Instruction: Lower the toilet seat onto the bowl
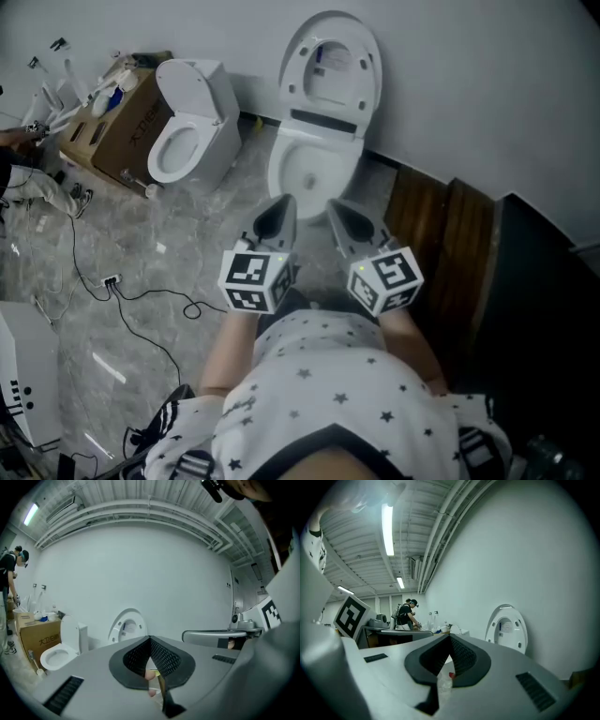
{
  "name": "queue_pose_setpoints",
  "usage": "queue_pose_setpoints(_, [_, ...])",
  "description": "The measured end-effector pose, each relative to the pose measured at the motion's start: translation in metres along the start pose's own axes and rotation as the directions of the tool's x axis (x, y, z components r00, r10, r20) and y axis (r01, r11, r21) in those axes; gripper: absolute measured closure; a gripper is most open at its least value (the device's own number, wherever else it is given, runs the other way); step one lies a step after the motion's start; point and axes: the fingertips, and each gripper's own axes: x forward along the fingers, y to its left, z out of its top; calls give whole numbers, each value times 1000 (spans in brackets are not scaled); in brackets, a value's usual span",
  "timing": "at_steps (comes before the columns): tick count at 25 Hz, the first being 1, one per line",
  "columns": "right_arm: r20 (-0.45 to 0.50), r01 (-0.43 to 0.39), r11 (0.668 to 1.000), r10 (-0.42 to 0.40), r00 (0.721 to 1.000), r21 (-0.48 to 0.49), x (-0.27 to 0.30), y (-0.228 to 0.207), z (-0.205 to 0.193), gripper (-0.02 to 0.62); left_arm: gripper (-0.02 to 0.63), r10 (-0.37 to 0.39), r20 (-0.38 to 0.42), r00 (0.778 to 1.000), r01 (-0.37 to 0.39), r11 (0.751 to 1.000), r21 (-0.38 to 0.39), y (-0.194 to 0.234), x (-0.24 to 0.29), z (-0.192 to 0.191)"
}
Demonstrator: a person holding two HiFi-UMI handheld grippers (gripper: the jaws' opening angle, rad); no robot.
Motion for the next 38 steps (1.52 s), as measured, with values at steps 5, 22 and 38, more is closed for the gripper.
queue_pose_setpoints(5, [-4,6,999,-6,1000,49,-1,-3,-4,591,614,3,-3,1000,-3,1000,-9,0,-6,-2])
queue_pose_setpoints(22, [17,-1,999,0,1000,51,38,-40,2,591,614,-58,-15,998,58,998,-22,20,60,6])
queue_pose_setpoints(38, [25,61,997,-62,998,40,141,-92,31,591,614,-125,-44,991,124,992,-36,87,152,36])
